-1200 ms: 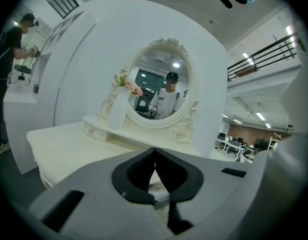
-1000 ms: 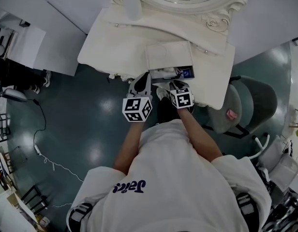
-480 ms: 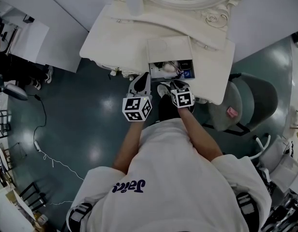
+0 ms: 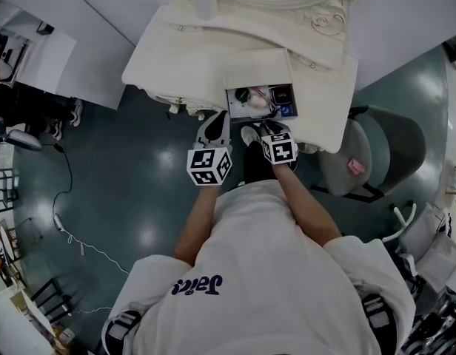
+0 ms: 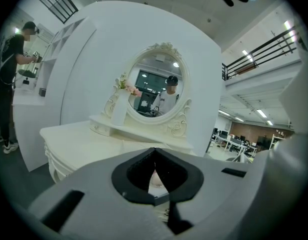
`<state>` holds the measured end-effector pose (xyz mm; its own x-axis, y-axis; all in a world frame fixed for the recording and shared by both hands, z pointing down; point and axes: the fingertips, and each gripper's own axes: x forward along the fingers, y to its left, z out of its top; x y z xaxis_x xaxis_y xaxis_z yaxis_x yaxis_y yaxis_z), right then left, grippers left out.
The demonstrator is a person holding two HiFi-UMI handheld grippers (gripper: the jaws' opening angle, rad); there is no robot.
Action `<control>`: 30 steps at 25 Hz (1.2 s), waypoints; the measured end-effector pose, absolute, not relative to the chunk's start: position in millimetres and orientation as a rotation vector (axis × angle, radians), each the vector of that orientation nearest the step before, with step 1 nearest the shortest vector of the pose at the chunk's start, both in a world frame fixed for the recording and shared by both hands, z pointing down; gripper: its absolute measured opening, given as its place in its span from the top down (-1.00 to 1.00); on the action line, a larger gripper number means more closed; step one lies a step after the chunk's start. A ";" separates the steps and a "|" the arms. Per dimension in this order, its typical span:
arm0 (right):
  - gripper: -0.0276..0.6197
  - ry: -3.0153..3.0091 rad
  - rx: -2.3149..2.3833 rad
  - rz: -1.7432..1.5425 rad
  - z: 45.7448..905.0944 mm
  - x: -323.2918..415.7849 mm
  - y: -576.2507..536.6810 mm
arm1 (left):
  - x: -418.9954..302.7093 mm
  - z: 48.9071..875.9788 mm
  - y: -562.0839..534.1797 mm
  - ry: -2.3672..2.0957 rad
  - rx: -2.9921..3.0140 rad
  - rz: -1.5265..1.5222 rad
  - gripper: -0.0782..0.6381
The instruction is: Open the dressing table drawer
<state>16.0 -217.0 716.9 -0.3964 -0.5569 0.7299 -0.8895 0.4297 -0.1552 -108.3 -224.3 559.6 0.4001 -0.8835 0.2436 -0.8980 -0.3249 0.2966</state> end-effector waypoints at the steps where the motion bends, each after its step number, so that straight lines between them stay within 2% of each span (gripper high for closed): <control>1: 0.71 -2.096 1.216 0.725 717.0 16.5 -217.0 | -107.0 560.2 -222.9 -1.533 2.283 0.056 0.74; 19: 0.73 -2.117 1.225 0.724 716.5 27.0 -207.5 | -107.4 547.6 -208.6 -1.562 2.310 0.058 0.74; 30: 0.81 -2.336 1.462 0.549 592.4 46.3 -214.1 | -112.1 516.1 -200.4 -1.614 2.363 -0.003 0.74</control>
